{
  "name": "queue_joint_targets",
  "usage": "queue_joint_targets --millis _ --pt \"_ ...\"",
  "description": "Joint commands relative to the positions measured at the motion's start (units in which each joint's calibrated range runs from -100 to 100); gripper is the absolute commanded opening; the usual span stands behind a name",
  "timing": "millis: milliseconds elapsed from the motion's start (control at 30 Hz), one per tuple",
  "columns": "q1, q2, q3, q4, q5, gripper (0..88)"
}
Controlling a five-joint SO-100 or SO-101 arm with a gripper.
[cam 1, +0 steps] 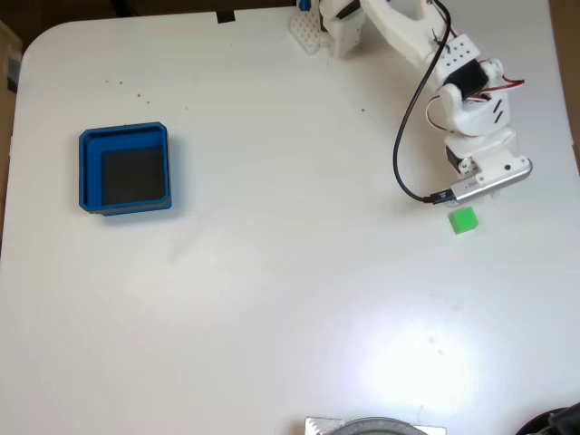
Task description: Pick up green cube and drop it in the blue box
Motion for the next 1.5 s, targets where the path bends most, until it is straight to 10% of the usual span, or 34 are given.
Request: queue_joint_targets --millis 0,633,1467 --pt "1.0 -0.8 -3.4 0.4 -0.1 2.6" --pt "1.4 -1.0 -3.3 0.4 -0.1 28.2" --pt "1.4 3.4 -6.7 0.2 0.2 28.4"
